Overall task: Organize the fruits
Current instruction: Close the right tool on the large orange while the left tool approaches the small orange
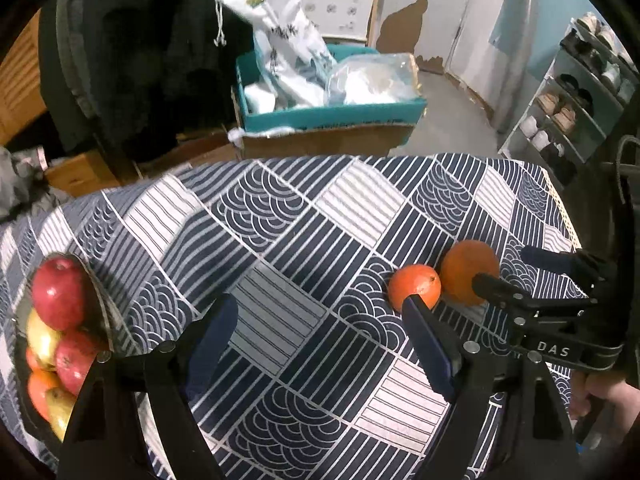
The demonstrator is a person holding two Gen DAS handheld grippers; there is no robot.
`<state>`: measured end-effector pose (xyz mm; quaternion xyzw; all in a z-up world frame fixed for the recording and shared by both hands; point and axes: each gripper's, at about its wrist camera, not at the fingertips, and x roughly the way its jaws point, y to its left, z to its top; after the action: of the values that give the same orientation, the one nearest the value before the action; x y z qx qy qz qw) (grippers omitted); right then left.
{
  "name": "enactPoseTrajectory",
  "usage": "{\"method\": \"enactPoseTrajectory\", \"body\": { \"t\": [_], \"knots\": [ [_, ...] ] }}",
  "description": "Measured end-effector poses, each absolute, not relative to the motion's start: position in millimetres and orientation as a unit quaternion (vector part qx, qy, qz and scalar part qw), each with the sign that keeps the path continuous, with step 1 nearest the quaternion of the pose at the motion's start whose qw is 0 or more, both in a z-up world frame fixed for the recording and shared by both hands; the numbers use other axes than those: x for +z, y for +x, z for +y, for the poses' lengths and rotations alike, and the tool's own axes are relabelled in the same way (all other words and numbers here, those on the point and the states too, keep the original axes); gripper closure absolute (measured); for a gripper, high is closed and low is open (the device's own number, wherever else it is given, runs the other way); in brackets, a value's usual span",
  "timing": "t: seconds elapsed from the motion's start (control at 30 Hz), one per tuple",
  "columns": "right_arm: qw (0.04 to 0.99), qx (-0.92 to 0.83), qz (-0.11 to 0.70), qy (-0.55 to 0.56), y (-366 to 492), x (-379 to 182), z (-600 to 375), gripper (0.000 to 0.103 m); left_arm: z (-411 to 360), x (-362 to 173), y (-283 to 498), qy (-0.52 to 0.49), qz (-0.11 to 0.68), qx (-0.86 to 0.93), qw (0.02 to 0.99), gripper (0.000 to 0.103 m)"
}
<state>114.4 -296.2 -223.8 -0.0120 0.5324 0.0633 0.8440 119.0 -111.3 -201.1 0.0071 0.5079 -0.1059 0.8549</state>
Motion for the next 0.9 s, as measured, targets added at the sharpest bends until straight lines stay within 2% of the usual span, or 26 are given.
{"method": "enactPoseTrajectory", "body": {
  "t": [0.27, 0.43, 0.9],
  "knots": [
    [0.827, 0.075, 0.557, -0.008, 129, -251, -289, 0.025, -108, -220, 125, 0.007, 0.522, -0.112, 0.846, 0.018],
    [0.820, 0.076, 0.567, 0.000, 133, -264, -290, 0.035, -115, -222, 127, 0.012, 0.523, -0.124, 0.843, 0.018],
    [0.834, 0.004, 0.550, 0.043, 114, -253, -336, 0.038, -152, -233, 128, 0.035, 0.530, -0.160, 0.832, 0.018]
  ]
}}
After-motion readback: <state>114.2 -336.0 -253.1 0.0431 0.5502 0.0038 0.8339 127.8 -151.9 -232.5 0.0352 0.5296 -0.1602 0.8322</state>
